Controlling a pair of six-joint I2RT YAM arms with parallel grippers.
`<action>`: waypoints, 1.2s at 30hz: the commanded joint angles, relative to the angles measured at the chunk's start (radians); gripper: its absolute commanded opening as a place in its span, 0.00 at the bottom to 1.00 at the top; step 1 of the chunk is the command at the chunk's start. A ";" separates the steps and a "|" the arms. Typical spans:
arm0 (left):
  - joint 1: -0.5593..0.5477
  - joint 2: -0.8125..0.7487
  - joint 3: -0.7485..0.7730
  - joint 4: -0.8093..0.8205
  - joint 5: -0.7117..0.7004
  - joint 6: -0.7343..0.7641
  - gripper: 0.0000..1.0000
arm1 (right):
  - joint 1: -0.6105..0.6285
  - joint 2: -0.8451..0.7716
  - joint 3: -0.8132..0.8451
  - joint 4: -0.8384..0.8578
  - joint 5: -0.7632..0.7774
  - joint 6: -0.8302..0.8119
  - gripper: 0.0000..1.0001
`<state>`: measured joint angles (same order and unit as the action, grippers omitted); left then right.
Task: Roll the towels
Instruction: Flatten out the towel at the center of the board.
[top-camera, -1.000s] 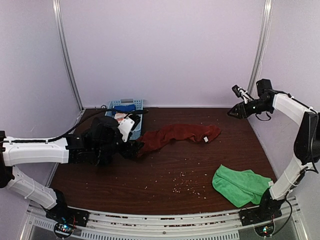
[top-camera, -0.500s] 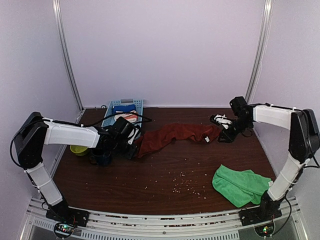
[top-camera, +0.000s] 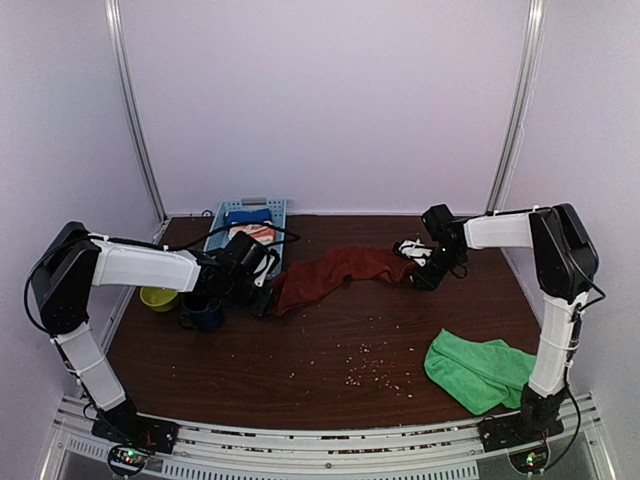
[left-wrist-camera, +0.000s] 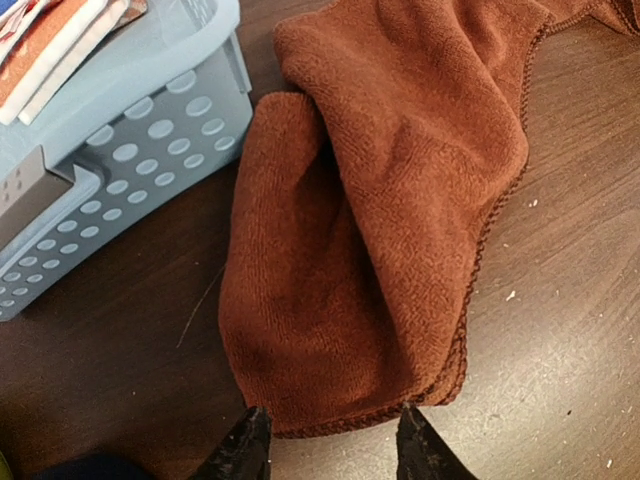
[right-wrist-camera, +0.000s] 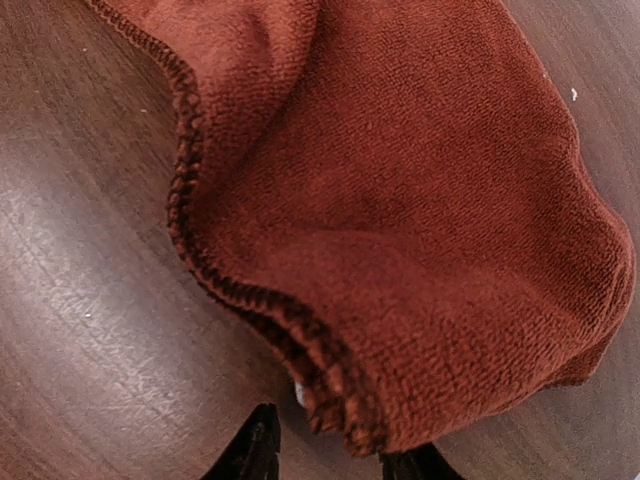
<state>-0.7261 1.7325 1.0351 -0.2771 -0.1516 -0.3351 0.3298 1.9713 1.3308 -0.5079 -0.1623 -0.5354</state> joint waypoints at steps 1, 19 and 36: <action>0.007 -0.033 -0.015 0.010 0.011 -0.008 0.45 | 0.005 0.012 -0.011 0.093 0.074 0.020 0.32; 0.008 -0.108 -0.033 -0.034 -0.039 0.003 0.44 | -0.057 -0.417 0.004 -0.025 0.114 0.117 0.00; 0.008 0.044 0.058 -0.175 -0.042 0.007 0.54 | -0.153 -0.422 -0.097 0.046 0.080 0.170 0.00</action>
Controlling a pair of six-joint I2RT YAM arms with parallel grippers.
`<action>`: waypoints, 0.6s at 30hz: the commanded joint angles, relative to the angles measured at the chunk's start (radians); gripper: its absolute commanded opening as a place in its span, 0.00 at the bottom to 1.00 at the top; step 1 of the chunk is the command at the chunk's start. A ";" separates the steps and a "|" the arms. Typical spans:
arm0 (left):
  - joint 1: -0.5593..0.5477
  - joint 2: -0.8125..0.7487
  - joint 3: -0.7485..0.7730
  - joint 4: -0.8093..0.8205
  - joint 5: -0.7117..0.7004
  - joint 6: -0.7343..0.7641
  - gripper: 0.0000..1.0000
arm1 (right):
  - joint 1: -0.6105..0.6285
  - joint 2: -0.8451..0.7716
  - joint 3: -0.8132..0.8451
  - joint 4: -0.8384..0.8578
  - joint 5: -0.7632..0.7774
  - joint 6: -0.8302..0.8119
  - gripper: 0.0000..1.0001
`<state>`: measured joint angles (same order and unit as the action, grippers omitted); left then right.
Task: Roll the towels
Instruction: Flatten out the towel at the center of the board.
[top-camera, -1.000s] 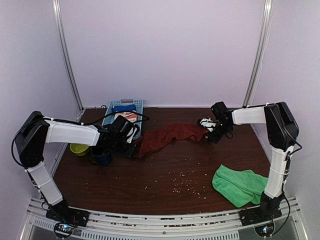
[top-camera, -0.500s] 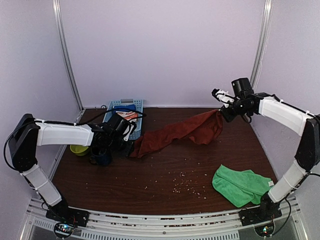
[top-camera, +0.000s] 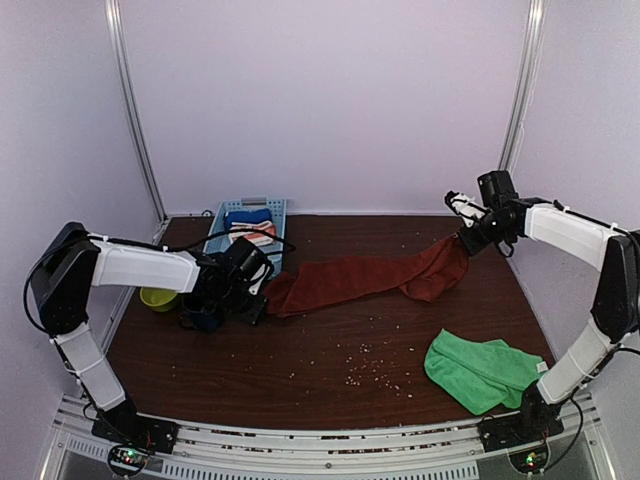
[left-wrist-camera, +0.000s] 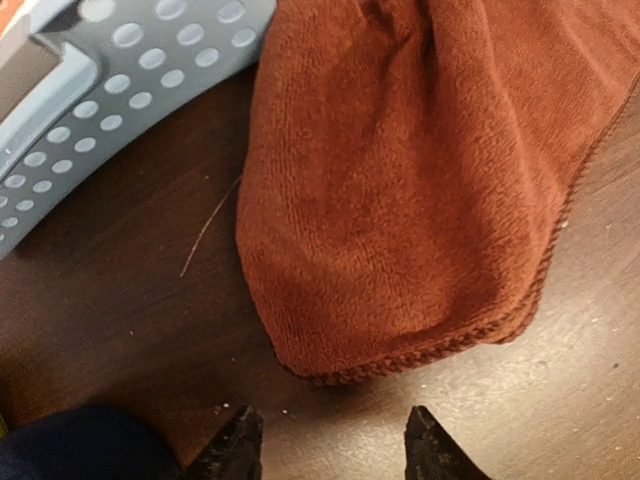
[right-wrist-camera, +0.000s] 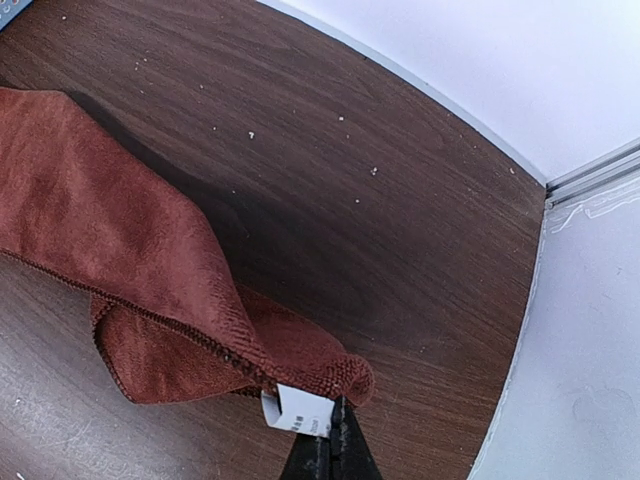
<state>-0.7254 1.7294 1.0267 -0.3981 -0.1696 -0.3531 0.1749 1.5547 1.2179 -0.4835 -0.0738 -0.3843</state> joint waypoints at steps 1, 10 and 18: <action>0.006 0.056 0.073 -0.055 -0.037 0.023 0.57 | 0.002 -0.002 0.019 0.022 -0.010 0.019 0.00; 0.007 0.143 0.121 -0.027 -0.094 0.110 0.53 | -0.001 0.018 0.037 0.021 -0.043 0.032 0.00; 0.006 0.058 0.134 0.001 -0.192 0.155 0.01 | -0.051 0.011 0.095 0.010 -0.083 0.058 0.00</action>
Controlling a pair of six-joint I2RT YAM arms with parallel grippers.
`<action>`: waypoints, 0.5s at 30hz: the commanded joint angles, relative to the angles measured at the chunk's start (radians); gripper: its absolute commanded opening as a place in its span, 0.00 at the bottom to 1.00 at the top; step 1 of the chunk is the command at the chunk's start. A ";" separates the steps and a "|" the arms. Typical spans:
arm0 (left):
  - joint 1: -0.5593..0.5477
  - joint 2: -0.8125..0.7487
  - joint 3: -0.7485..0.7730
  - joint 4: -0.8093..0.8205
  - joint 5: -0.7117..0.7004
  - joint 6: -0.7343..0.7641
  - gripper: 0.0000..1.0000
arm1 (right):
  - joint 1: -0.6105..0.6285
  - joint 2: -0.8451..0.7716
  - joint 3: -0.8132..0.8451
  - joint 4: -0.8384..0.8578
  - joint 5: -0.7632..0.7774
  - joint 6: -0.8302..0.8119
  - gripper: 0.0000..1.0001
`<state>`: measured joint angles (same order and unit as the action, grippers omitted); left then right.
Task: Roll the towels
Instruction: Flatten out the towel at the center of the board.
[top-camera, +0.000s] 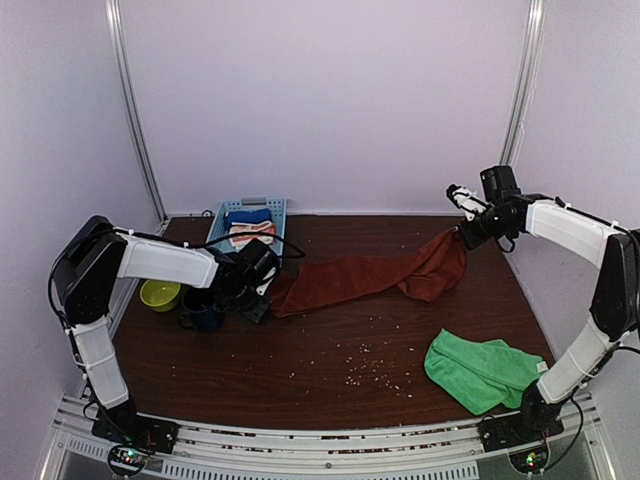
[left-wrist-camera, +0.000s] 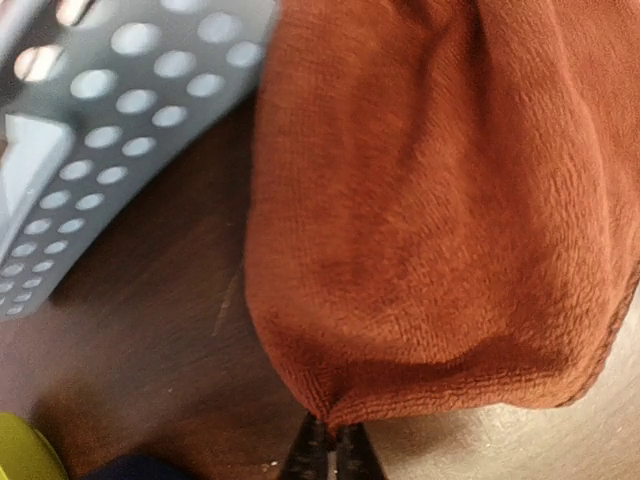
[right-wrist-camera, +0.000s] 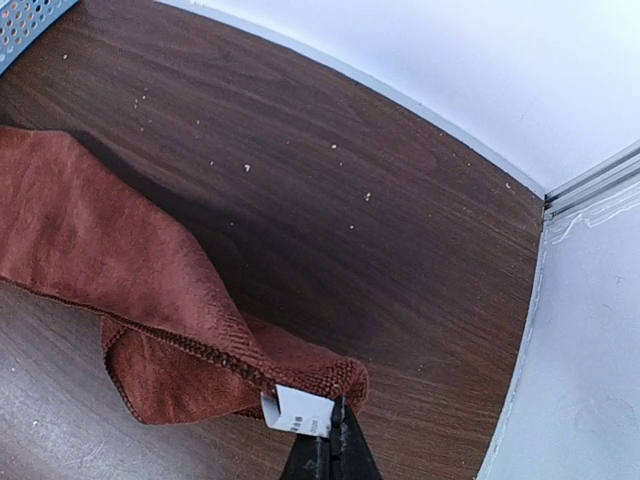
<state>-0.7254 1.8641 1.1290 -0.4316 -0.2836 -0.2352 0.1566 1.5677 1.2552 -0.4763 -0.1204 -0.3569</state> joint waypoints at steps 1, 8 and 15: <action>0.007 -0.103 0.032 0.034 -0.096 0.037 0.00 | -0.047 -0.003 0.073 -0.002 -0.043 0.035 0.00; 0.006 -0.324 0.043 0.024 -0.180 0.053 0.00 | -0.081 -0.050 0.172 -0.054 -0.070 0.051 0.00; -0.003 -0.609 0.057 0.029 -0.199 0.116 0.00 | -0.083 -0.262 0.216 -0.059 -0.141 0.080 0.00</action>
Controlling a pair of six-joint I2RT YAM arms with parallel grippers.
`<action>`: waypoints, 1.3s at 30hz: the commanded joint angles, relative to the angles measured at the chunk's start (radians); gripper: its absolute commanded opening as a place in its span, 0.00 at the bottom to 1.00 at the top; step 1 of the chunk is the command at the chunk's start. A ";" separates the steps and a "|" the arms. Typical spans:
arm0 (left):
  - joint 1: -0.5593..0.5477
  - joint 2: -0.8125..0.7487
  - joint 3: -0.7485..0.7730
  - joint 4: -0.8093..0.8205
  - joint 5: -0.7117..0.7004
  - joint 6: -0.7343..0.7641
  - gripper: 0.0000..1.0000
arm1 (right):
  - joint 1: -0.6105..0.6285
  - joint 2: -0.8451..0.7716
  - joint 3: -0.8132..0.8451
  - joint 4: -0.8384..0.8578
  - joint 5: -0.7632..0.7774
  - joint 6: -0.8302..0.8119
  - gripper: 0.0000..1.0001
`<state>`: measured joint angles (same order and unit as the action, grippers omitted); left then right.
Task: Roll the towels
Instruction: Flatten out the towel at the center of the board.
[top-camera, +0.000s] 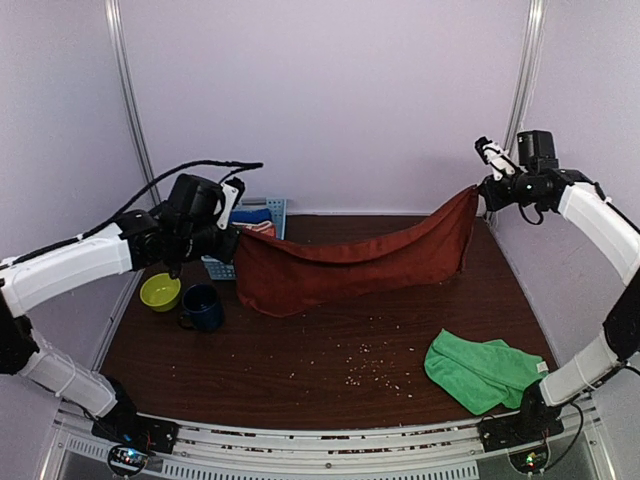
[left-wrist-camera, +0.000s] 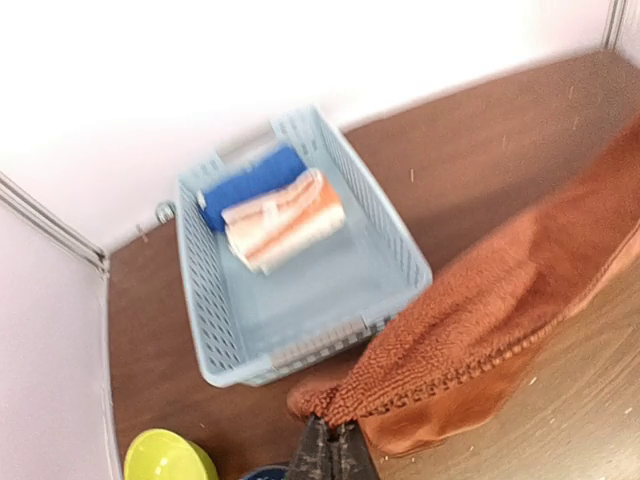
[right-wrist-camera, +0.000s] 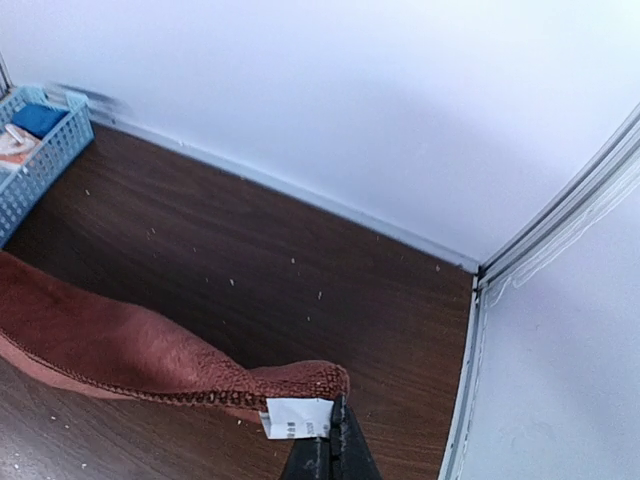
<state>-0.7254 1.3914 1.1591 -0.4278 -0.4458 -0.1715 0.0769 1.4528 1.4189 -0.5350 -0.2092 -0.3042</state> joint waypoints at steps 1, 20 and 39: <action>-0.003 -0.175 0.030 0.023 -0.044 0.056 0.00 | -0.003 -0.180 0.050 -0.002 -0.056 0.025 0.00; -0.032 -0.585 -0.046 -0.016 0.226 0.033 0.00 | -0.100 -0.675 -0.235 -0.219 -0.341 -0.151 0.00; 0.128 0.347 0.249 -0.016 0.046 -0.069 0.25 | -0.104 0.233 -0.129 0.193 -0.009 -0.009 0.34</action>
<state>-0.6079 1.7409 1.2518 -0.4496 -0.3561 -0.2066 -0.0189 1.6569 1.1461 -0.4076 -0.2737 -0.4053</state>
